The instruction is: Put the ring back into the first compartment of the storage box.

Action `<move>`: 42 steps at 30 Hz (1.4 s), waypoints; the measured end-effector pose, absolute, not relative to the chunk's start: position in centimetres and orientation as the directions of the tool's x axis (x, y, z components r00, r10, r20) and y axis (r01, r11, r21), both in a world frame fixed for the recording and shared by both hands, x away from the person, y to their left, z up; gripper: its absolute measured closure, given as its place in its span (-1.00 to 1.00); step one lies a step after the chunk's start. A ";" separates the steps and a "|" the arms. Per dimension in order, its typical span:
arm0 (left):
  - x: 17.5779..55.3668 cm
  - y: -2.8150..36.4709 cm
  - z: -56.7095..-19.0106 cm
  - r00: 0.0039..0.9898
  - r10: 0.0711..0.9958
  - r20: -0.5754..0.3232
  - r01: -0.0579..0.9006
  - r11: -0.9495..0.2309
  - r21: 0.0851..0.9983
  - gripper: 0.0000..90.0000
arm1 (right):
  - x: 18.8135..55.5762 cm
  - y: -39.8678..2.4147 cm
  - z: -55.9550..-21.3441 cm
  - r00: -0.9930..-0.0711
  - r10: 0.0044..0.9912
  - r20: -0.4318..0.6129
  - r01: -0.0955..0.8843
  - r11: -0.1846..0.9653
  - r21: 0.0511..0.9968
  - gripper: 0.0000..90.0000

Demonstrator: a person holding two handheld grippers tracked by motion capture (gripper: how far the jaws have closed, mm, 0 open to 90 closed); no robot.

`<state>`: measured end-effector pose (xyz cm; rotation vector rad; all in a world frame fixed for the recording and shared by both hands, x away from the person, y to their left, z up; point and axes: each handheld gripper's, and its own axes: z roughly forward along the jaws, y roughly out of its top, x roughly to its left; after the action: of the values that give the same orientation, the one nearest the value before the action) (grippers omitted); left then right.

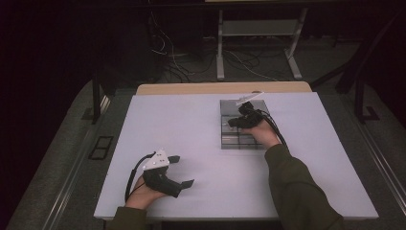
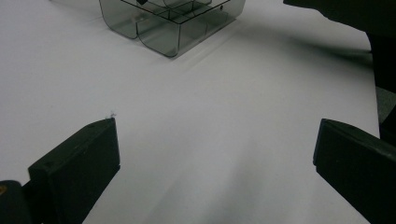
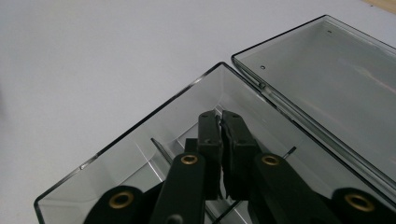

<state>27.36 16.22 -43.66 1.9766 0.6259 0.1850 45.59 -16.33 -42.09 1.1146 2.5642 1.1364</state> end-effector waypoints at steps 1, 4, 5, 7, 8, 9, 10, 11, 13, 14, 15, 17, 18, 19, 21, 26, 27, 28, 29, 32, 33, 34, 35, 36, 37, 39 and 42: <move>27.4 16.2 -43.7 0.854 0.502 -0.137 0.348 -0.355 0.867 -1.00 | 45.6 -16.4 -42.1 -0.721 0.671 0.174 0.579 0.444 0.683 0.85; 27.3 16.2 -43.7 0.855 0.500 -0.139 0.349 -0.356 0.866 -1.00 | 45.6 -16.4 -42.1 -0.722 0.670 0.173 0.576 0.444 0.686 0.79; 27.3 16.2 -43.7 0.855 0.500 -0.139 0.349 -0.356 0.866 -1.00 | 45.6 -16.4 -42.1 -0.722 0.670 0.173 0.576 0.442 0.688 0.77; 27.4 16.2 -43.7 0.854 0.502 -0.137 0.347 -0.354 0.868 -1.00 | 45.6 -16.5 -42.1 -0.719 0.672 0.177 0.578 0.437 0.690 0.73; 27.4 16.3 -43.6 0.854 0.502 -0.136 0.348 -0.357 0.867 -1.00 | 45.6 -16.5 -42.0 -0.718 0.672 0.181 0.579 0.433 0.690 0.69; 27.4 16.3 -43.6 0.854 0.502 -0.137 0.349 -0.356 0.867 -1.00 | 45.6 -16.6 -42.0 -0.718 0.672 0.183 0.581 0.432 0.690 0.65; 27.4 16.3 -43.6 0.854 0.503 -0.138 0.349 -0.355 0.867 -1.00 | 45.5 -16.7 -42.0 -0.717 0.673 0.182 0.579 0.430 0.692 0.62; 27.4 16.3 -43.6 0.854 0.501 -0.139 0.349 -0.355 0.867 -1.00 | 45.5 -16.7 -41.9 -0.715 0.673 0.190 0.583 0.423 0.694 0.59; 27.4 16.3 -43.6 0.856 0.499 -0.136 0.347 -0.360 0.866 -1.00 | 45.5 -16.9 -41.8 -0.715 0.670 0.200 0.583 0.412 0.700 0.48; 27.4 16.3 -43.6 0.856 0.499 -0.136 0.347 -0.359 0.866 -1.00 | 45.4 -16.9 -41.7 -0.708 0.674 0.211 0.590 0.401 0.701 0.42; 27.4 16.3 -43.6 0.856 0.499 -0.136 0.347 -0.359 0.866 -1.00 | 45.4 -17.0 -41.7 -0.703 0.676 0.221 0.596 0.392 0.701 0.35; 27.4 16.3 -43.6 0.854 0.502 -0.137 0.349 -0.358 0.866 -1.00 | 45.2 -17.0 -41.5 -0.702 0.676 0.225 0.598 0.387 0.702 0.22; 27.4 16.3 -43.6 0.854 0.502 -0.137 0.349 -0.358 0.866 -1.00 | 45.2 -17.1 -41.4 -0.704 0.674 0.224 0.593 0.385 0.707 0.16; 27.4 16.3 -43.6 0.854 0.503 -0.136 0.349 -0.358 0.866 -1.00 | 45.0 -17.1 -41.2 -0.703 0.674 0.230 0.596 0.380 0.707 0.12; 27.4 16.2 -43.6 0.853 0.505 -0.136 0.350 -0.359 0.865 -1.00 | 44.8 -17.2 -41.0 -0.704 0.673 0.227 0.590 0.377 0.714 0.06; 27.4 16.3 -43.6 0.852 0.505 -0.137 0.352 -0.359 0.865 -1.00 | 44.0 -17.5 -40.6 -0.720 0.663 0.206 0.563 0.384 0.732 -0.02; 27.4 16.3 -43.6 0.852 0.504 -0.137 0.352 -0.358 0.865 -1.00 | 43.9 -17.5 -40.5 -0.722 0.663 0.197 0.555 0.384 0.738 -0.05; 27.4 16.3 -43.6 0.853 0.504 -0.137 0.351 -0.359 0.865 -1.00 | 43.7 -17.6 -40.4 -0.725 0.661 0.194 0.550 0.385 0.741 -0.06; 27.4 16.3 -43.5 0.853 0.504 -0.135 0.349 -0.359 0.865 -1.00 | 43.5 -17.6 -40.3 -0.725 0.661 0.193 0.547 0.383 0.745 -0.07; 27.4 16.3 -43.5 0.853 0.504 -0.135 0.349 -0.358 0.866 -1.00 | 43.0 -17.7 -40.1 -0.727 0.659 0.193 0.538 0.373 0.756 -0.12; 27.4 16.3 -43.5 0.853 0.504 -0.136 0.349 -0.357 0.866 -1.00 | 42.8 -17.8 -40.0 -0.730 0.657 0.189 0.533 0.374 0.759 -0.13; 27.4 16.3 -43.5 0.852 0.505 -0.137 0.350 -0.355 0.867 -1.00 | 42.5 -17.9 -39.9 -0.731 0.656 0.185 0.527 0.372 0.764 -0.14; 27.5 16.3 -43.5 0.853 0.504 -0.135 0.348 -0.356 0.868 -1.00 | 42.3 -18.0 -39.8 -0.734 0.654 0.183 0.520 0.369 0.770 -0.15; 27.5 16.3 -43.5 0.853 0.504 -0.135 0.348 -0.356 0.868 -1.00 | 42.3 -18.0 -39.8 -0.734 0.654 0.183 0.520 0.369 0.770 -0.15; 27.4 16.2 -43.5 0.854 0.502 -0.136 0.349 -0.359 0.866 -1.00 | 41.8 -18.1 -39.6 -0.738 0.648 0.186 0.516 0.365 0.775 -0.19; 27.4 16.2 -43.6 0.854 0.501 -0.137 0.350 -0.358 0.866 -1.00 | 41.3 -18.2 -39.4 -0.740 0.648 0.182 0.510 0.364 0.779 -0.22; 27.4 16.2 -43.6 0.853 0.504 -0.134 0.349 -0.361 0.865 -1.00 | 40.7 -18.5 -39.2 -0.738 0.650 0.182 0.505 0.352 0.788 -0.25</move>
<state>27.44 16.18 -43.58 1.9845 0.6269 0.1862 40.69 -18.48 -39.17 1.0544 2.4448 1.3342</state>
